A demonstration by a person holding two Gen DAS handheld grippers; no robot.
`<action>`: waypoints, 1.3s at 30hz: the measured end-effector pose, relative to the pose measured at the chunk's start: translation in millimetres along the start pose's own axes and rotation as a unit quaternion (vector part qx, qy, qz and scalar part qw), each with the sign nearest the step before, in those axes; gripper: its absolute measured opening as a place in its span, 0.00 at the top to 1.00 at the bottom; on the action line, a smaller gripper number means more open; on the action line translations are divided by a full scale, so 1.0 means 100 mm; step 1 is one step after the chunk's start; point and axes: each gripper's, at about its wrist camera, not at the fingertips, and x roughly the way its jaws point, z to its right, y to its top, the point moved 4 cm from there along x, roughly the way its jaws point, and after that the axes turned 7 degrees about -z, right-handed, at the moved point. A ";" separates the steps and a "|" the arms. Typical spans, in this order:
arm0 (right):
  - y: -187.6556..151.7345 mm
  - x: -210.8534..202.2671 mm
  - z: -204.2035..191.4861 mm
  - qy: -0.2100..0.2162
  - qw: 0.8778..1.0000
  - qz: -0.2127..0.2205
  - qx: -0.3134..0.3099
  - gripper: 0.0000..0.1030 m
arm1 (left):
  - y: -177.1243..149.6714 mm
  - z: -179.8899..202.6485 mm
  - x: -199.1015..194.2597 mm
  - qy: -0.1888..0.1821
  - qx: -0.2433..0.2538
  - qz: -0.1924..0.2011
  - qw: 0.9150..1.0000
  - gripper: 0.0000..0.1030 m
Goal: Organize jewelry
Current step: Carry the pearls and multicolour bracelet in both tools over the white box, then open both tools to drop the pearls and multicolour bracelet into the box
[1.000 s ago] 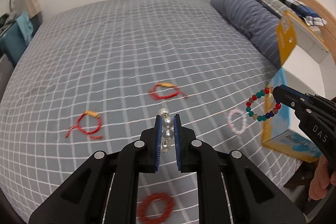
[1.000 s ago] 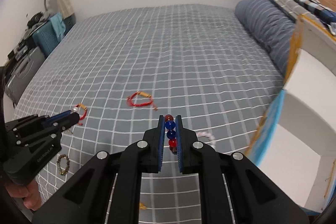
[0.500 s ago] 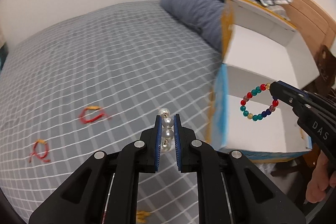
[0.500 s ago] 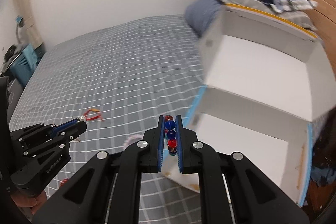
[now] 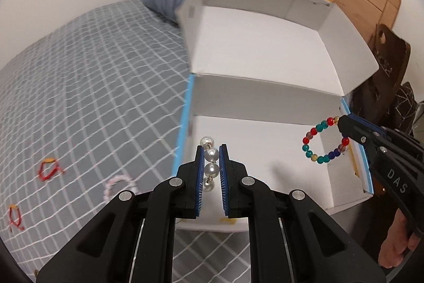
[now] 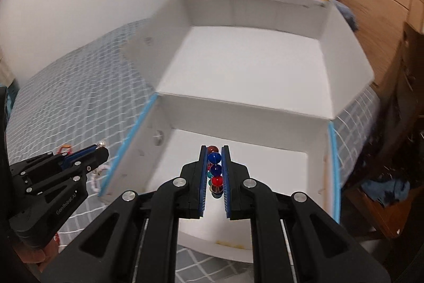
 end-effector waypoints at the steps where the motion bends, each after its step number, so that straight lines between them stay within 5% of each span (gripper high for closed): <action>1: -0.03 0.01 0.04 -0.002 1.000 -0.003 0.004 0.91 | 0.01 0.05 0.04 -0.001 0.004 -0.001 1.000 0.89; 14: -0.20 0.54 0.57 -0.028 0.997 -0.051 0.057 0.91 | 0.00 0.34 0.65 0.000 0.029 -0.044 0.999 0.90; 32: -0.32 0.79 0.55 -0.035 0.994 -0.080 0.067 0.89 | -0.08 0.20 0.83 0.006 0.018 -0.077 0.997 0.87; 33: -0.32 0.78 0.55 -0.035 0.994 -0.079 0.069 0.86 | -0.08 0.20 0.81 0.004 0.017 -0.076 0.997 0.86; 35: -0.32 0.76 0.56 -0.039 0.994 -0.075 0.072 0.62 | -0.08 0.18 0.76 0.004 0.014 -0.069 0.998 0.66; 39: -0.30 0.71 0.54 -0.041 0.994 -0.065 0.077 0.47 | -0.07 0.13 0.63 0.012 0.010 -0.044 0.999 0.48</action>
